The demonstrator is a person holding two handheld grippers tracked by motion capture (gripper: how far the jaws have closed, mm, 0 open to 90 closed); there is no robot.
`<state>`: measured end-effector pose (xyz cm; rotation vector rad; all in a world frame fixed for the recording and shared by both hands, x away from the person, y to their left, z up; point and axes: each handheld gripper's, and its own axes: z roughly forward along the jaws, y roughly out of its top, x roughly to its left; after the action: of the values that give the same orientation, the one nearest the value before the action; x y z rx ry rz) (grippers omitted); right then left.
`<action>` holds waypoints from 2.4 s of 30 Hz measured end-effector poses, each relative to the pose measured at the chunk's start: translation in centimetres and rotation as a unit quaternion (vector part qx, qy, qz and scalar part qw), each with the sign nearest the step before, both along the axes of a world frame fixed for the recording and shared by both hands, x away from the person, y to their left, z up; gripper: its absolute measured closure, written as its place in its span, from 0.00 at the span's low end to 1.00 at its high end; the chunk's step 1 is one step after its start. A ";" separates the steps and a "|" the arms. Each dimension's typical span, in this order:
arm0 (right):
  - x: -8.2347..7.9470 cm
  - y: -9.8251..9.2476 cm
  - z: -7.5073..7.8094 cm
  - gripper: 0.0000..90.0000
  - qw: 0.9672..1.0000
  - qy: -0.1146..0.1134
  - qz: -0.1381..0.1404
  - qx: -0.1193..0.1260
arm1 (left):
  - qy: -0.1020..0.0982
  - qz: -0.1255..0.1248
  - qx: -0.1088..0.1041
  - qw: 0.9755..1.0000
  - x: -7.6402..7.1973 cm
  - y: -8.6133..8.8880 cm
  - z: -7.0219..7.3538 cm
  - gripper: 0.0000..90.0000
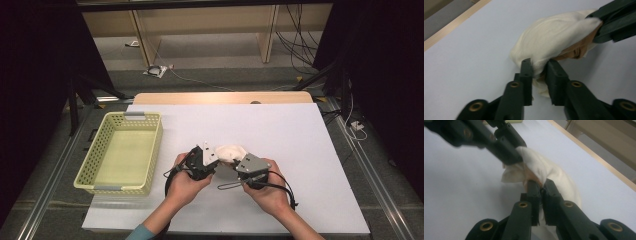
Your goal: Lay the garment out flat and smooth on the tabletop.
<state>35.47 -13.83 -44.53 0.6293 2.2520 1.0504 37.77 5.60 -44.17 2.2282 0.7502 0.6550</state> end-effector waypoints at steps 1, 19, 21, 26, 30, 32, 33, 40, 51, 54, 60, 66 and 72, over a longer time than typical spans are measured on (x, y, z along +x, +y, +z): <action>0.0 -0.1 0.2 0.95 1.000 0.002 0.000 0.002 | 0.005 0.002 0.005 1.000 0.0 0.1 -0.2 0.70; 0.5 -1.9 2.9 0.94 0.998 0.026 -0.018 0.049 | 0.020 0.026 -0.036 0.999 0.2 1.6 0.9 0.95; 0.6 -2.0 3.2 0.94 0.998 0.025 -0.018 0.050 | 0.012 0.026 -0.034 0.999 0.1 1.7 1.3 0.95; 0.8 -2.4 3.6 0.94 0.998 0.029 -0.021 0.051 | 0.006 0.031 -0.032 0.999 0.1 1.9 1.6 0.95; 1.0 -2.8 3.6 0.94 0.997 0.039 -0.025 0.059 | 0.008 0.035 -0.028 0.999 0.5 2.1 1.4 0.94; 1.2 -2.9 3.6 0.94 0.996 0.046 -0.027 0.066 | 0.005 0.035 -0.027 0.999 0.6 2.1 1.3 0.94; 1.2 -3.0 3.5 0.94 0.996 0.048 -0.029 0.068 | 0.002 0.034 -0.024 0.999 0.7 2.0 1.4 0.94; 2.1 -4.1 3.5 0.94 0.992 0.067 -0.054 0.093 | -0.002 0.041 -0.013 0.999 1.2 2.0 0.7 0.87; 3.3 -6.5 3.2 0.94 0.983 0.089 -0.102 0.125 | 0.042 0.042 -0.007 0.998 1.4 2.3 -0.3 0.97; 3.6 -7.4 3.1 0.94 0.979 0.094 -0.122 0.134 | 0.047 0.049 -0.006 0.998 1.6 2.6 -0.2 0.97; 4.3 -9.8 2.8 0.94 0.968 0.109 -0.165 0.152 | 0.056 0.070 -0.003 0.996 1.9 3.5 -0.4 0.97; 4.7 -11.9 1.9 0.94 0.953 0.142 -0.210 0.166 | 0.064 0.076 -0.003 0.995 2.3 3.8 -0.7 0.97; 5.2 -13.3 0.8 0.92 0.941 0.170 -0.239 0.166 | 0.059 0.073 -0.009 0.995 2.3 3.3 -0.6 0.97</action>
<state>40.66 -27.15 -43.75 1.5174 2.0332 1.1352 40.12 8.90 -44.74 2.2253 0.9836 0.5865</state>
